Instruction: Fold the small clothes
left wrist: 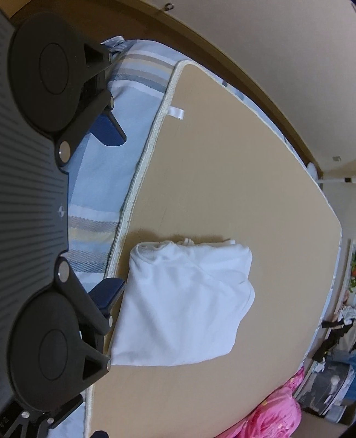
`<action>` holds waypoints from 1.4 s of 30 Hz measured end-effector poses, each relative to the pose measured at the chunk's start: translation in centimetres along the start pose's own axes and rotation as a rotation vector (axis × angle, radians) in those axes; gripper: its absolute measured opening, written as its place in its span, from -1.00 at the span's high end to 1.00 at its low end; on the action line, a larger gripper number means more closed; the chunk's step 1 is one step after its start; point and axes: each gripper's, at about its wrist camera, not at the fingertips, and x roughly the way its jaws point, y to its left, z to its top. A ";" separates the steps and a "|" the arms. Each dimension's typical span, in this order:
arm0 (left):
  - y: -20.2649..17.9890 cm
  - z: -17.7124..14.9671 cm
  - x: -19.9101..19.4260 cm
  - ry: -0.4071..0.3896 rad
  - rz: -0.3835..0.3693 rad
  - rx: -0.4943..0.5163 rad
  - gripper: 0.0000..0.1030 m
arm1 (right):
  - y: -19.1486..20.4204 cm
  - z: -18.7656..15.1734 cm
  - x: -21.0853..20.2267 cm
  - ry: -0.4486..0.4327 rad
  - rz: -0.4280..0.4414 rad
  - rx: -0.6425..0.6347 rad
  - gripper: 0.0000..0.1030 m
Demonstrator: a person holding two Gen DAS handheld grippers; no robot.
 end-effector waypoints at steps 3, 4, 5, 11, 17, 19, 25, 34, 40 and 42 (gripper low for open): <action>-0.4 -0.1 0.0 0.014 -0.013 -0.003 -0.99 | -0.4 -0.3 0.2 0.013 -0.010 0.030 -0.67; -0.4 -0.1 0.0 0.017 -0.014 -0.005 -0.99 | -0.7 -0.4 0.3 0.017 -0.011 0.042 -0.67; -0.5 -0.2 0.2 0.020 -0.016 -0.005 -0.99 | -0.7 -0.5 0.3 0.020 -0.011 0.050 -0.67; -0.5 -0.1 1.6 0.054 -0.039 -0.037 -0.99 | -1.8 -0.3 1.2 0.037 -0.013 0.080 -0.67; 0.6 -0.2 5.9 0.075 -0.262 -0.212 -0.99 | -4.7 1.7 4.0 0.071 0.088 0.162 -0.73; 0.5 -0.3 7.7 0.106 -0.285 -0.263 -0.99 | -6.9 3.2 5.7 0.079 0.138 0.238 -0.77; 0.4 -0.2 13.2 0.208 -0.356 -0.412 -0.99 | -14.4 8.7 15.1 0.189 0.218 0.442 -0.82; 1.5 -0.1 17.3 0.277 -0.391 -0.626 -0.99 | -19.4 14.1 33.0 0.383 0.306 0.674 -0.82; 2.3 0.0 16.9 0.291 -0.351 -0.708 -0.78 | -16.4 14.7 40.0 0.510 0.380 0.602 -0.88; 2.7 -0.4 16.2 0.303 -0.263 -0.772 -0.41 | -14.8 15.3 40.1 0.491 0.418 0.468 -0.35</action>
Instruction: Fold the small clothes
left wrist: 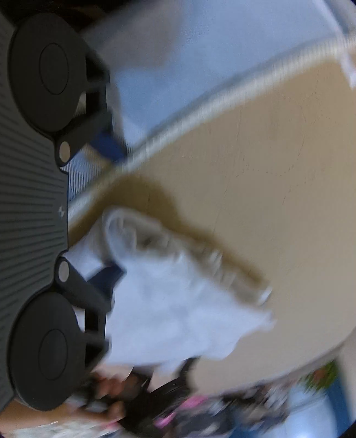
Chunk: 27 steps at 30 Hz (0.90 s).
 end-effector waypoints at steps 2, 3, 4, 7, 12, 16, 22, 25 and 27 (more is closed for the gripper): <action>0.1 -0.2 -0.5 -0.012 0.030 -0.037 -0.11 | 0.7 -0.1 0.2 0.032 0.030 -0.062 0.41; -0.1 -0.1 -0.7 -0.011 0.040 -0.038 -0.01 | 0.7 -0.2 0.2 0.034 0.031 -0.061 0.43; -0.4 0.0 -1.0 -0.013 0.046 -0.037 0.19 | 0.9 -0.4 0.0 0.028 0.024 -0.074 0.45; -2.0 0.9 -0.9 0.017 0.105 0.007 0.35 | 0.9 -0.8 -1.0 -0.016 0.024 -0.059 0.49; -6.1 3.8 -0.2 0.104 0.179 0.140 0.38 | -2.1 -3.4 -6.3 -0.178 0.083 0.062 0.52; -12.3 4.9 1.3 0.188 0.312 0.330 0.39 | -8.5 -9.5 -11.2 -0.331 0.057 0.323 0.52; -13.2 3.0 -0.6 0.157 0.339 0.388 0.08 | -18.1 -21.0 -14.8 -0.537 0.073 0.757 0.52; -12.4 1.2 -2.5 0.133 0.273 0.423 -0.12 | -20.0 -24.4 -15.1 -0.634 0.141 0.865 0.51; -12.7 0.5 -3.7 0.136 0.194 0.466 -0.14 | -19.7 -25.1 -15.1 -0.669 0.133 0.879 0.51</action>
